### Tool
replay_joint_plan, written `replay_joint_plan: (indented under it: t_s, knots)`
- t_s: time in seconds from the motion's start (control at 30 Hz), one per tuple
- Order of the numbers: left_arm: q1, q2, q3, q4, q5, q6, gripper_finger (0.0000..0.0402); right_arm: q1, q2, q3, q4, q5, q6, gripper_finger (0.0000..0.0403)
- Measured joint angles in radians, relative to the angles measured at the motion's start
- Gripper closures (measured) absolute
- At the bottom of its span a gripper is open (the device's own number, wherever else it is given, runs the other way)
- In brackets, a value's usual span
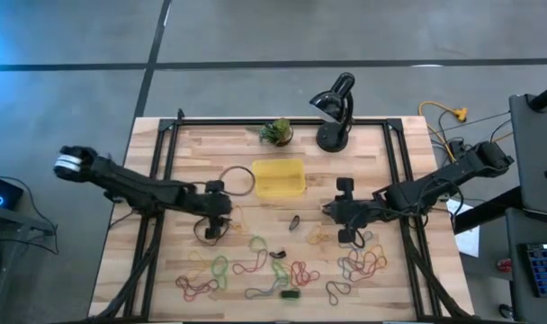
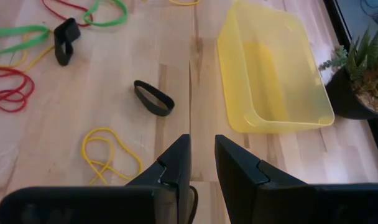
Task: Pick and place rubber bands into bin
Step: Put the black rubber band in the yellow bin
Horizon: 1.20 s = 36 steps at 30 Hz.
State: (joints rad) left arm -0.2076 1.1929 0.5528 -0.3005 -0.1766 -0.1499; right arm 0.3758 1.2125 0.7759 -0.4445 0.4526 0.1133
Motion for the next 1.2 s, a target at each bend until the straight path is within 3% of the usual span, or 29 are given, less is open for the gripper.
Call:
replay_joint_plan:
  t_s: [0.17, 0.3, 0.6, 0.97, 1.07, 1.2]
  knots:
    - [-0.057, 0.151, 0.174, -0.345, -0.085, -0.029, 0.0249, 0.008, 0.0, -0.003, 0.007, -0.004, 0.008, 0.0335]
    - [-0.066, 0.215, 0.234, -0.47, -0.093, -0.055, 0.0249, 0.015, 0.0, -0.01, 0.013, -0.004, 0.011, 0.0335]
    - [-0.059, 0.274, 0.215, -0.462, -0.083, -0.054, 0.0249, 0.015, 0.0, -0.058, 0.061, -0.007, 0.037, 0.0335]
    - [-0.009, 0.248, 0.122, -0.341, -0.018, -0.054, 0.0254, 0.015, 0.0, -0.114, 0.097, -0.007, 0.071, 0.0335]
    - [-0.002, 0.245, 0.108, -0.323, -0.001, -0.056, 0.0282, 0.015, 0.0, -0.127, 0.124, -0.007, 0.071, 0.0335]
    - [-0.002, 0.243, 0.103, -0.31, 0.028, -0.054, 0.0359, 0.015, 0.0, -0.134, 0.137, -0.007, 0.075, 0.0335]
